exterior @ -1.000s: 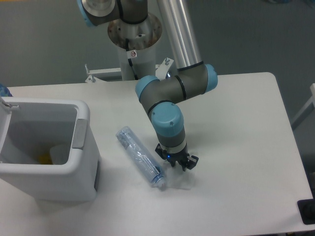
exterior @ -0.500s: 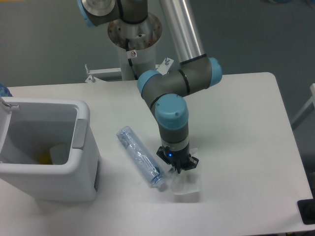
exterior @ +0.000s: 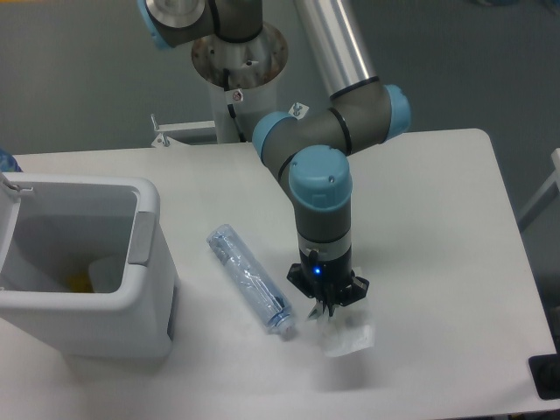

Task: Place the trash in the trash can
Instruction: 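Lower the gripper onto the white tissue and close on it, then lift the tissue, carry it over the bin and open the gripper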

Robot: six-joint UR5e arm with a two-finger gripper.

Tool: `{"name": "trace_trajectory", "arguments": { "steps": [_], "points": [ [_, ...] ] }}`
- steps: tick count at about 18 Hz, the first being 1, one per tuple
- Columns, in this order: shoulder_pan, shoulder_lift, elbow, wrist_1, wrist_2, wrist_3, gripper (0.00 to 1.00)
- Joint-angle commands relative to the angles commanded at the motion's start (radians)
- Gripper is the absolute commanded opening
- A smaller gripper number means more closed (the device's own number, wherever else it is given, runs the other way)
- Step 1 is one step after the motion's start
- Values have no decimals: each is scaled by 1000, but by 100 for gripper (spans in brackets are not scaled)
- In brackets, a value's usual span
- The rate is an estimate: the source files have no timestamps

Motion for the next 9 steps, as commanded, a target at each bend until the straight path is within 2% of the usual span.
{"name": "trace_trajectory", "arguments": {
  "steps": [3,9],
  "points": [
    [3,32,6,0,-112,-46,0],
    [-8,109,9,0,-206,-106,0]
  ]
}}
